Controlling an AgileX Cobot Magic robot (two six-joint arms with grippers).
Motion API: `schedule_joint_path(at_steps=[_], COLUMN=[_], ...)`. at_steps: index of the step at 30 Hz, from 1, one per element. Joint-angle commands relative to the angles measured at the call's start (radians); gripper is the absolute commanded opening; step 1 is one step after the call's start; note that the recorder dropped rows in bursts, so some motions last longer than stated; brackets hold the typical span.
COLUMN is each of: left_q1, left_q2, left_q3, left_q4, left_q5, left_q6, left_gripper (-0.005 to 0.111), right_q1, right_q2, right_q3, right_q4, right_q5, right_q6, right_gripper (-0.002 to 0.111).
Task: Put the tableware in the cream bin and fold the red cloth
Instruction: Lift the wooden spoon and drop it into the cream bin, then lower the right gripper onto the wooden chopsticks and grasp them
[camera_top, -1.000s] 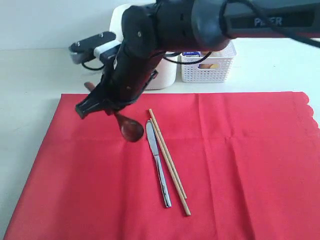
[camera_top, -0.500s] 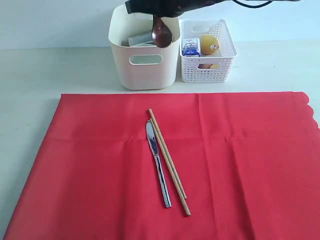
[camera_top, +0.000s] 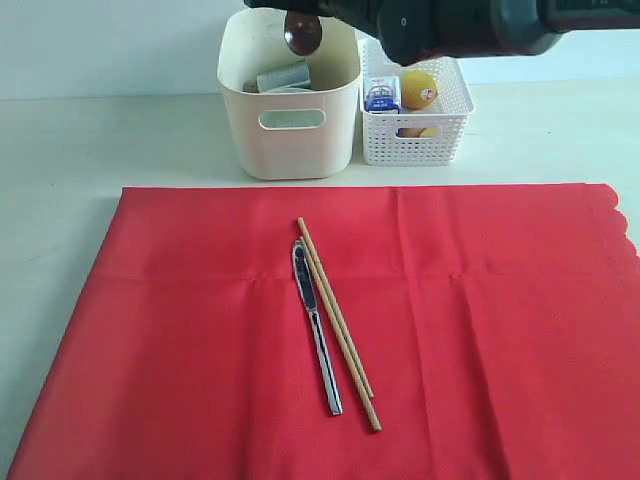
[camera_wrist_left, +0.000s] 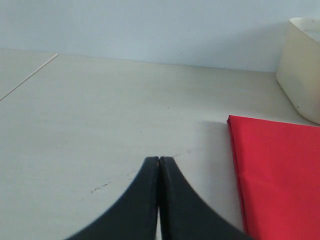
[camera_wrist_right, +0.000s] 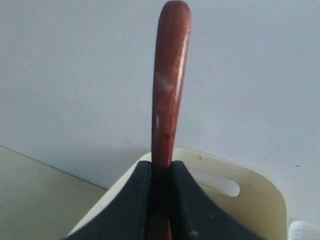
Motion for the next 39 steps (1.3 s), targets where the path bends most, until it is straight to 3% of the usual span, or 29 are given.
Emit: schedule_joint_path(at_steps=[1, 14, 21, 32, 39], left_q1=[0.002, 0.002, 0.002, 0.002, 0.002], left_q2=[-0.006, -0.006, -0.006, -0.006, -0.006], left_q3=[-0.001, -0.001, -0.001, -0.001, -0.001], left_q4=[0.003, 0.003, 0.003, 0.003, 0.003], left_q5=[-0.004, -0.004, -0.004, -0.004, -0.004], left_q6=[-0.007, -0.007, -0.007, -0.007, -0.007], left_gripper=[0.002, 0.002, 0.002, 0.002, 0.002], right_q1=[-0.005, -0.005, -0.005, -0.005, -0.003], right_q2=[0.016, 0.011, -0.071, -0.262, -0.291], right_q3=[0.001, 0.001, 0.001, 0.001, 0.003], right_q4=[-0.004, -0.004, 0.001, -0.013, -0.005], right_q5=[-0.029, -0.027, 0.129, 0.698, 1.020], right_q6=[-0.061, -0.060, -0.058, -0.058, -0.058], right_gripper=[0.006, 0.061, 0.064, 0.063, 0.056])
